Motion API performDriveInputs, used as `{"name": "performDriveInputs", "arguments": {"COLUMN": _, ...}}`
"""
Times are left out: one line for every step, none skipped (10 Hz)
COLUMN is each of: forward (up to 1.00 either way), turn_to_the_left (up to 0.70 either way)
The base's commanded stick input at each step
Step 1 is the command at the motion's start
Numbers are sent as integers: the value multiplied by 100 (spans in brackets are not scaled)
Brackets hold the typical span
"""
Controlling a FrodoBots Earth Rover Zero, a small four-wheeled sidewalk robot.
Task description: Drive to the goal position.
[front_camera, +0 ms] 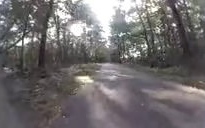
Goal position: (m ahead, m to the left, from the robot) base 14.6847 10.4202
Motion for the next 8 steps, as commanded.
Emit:
{"name": "performDriveInputs", "arguments": {"forward": 70, "turn_to_the_left": -1}}
{"name": "performDriveInputs", "arguments": {"forward": 70, "turn_to_the_left": -1}}
{"name": "performDriveInputs", "arguments": {"forward": 70, "turn_to_the_left": -1}}
{"name": "performDriveInputs", "arguments": {"forward": 70, "turn_to_the_left": -1}}
{"name": "performDriveInputs", "arguments": {"forward": 70, "turn_to_the_left": -1}}
{"name": "performDriveInputs", "arguments": {"forward": 70, "turn_to_the_left": -3}}
{"name": "performDriveInputs", "arguments": {"forward": 70, "turn_to_the_left": -1}}
{"name": "performDriveInputs", "arguments": {"forward": 70, "turn_to_the_left": -1}}
